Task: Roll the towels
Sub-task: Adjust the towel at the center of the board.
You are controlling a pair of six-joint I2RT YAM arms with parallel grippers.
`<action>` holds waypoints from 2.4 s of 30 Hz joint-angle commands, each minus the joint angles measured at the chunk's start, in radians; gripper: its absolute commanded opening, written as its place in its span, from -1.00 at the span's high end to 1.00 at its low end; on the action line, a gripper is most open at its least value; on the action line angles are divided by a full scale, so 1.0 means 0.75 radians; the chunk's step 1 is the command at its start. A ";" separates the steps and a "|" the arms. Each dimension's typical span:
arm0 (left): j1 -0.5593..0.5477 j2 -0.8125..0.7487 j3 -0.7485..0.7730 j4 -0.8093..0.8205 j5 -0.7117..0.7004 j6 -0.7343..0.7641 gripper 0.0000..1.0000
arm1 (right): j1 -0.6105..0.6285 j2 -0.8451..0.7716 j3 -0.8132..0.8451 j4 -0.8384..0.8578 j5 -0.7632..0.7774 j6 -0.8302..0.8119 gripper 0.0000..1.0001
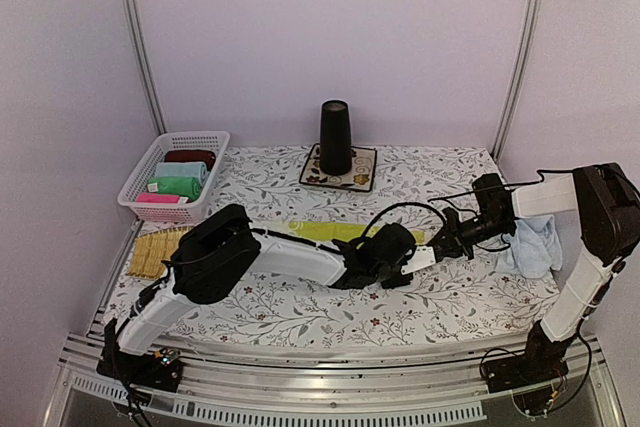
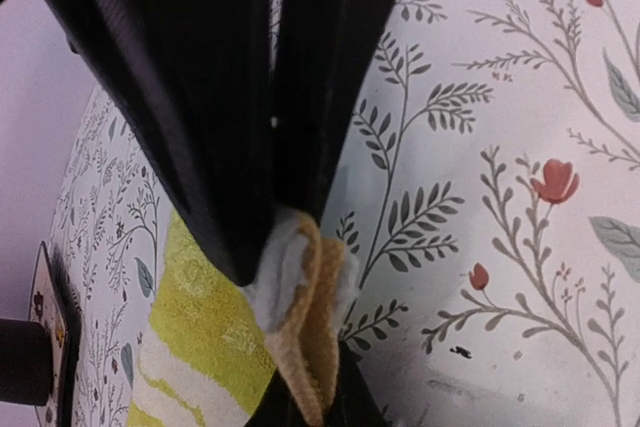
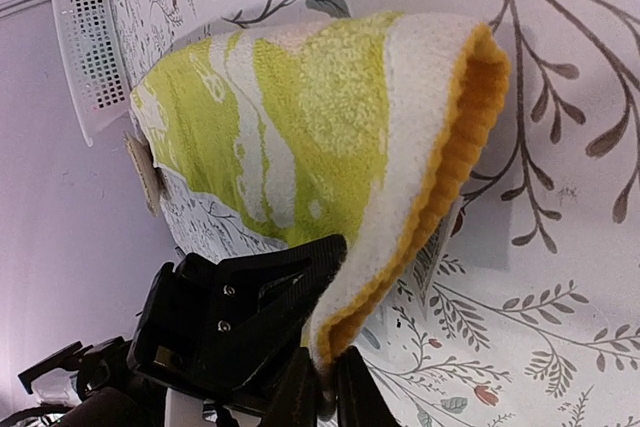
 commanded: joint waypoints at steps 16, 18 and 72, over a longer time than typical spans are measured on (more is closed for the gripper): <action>-0.012 0.035 0.037 -0.076 0.034 -0.048 0.99 | -0.039 -0.017 -0.058 0.019 0.029 -0.009 -0.26; -0.009 0.032 0.036 -0.075 0.039 -0.053 0.99 | -0.039 0.001 -0.077 0.069 0.023 0.025 -0.27; 0.010 -0.058 -0.004 -0.157 0.168 -0.110 -0.09 | -0.059 0.284 -0.062 0.471 -0.068 0.126 0.93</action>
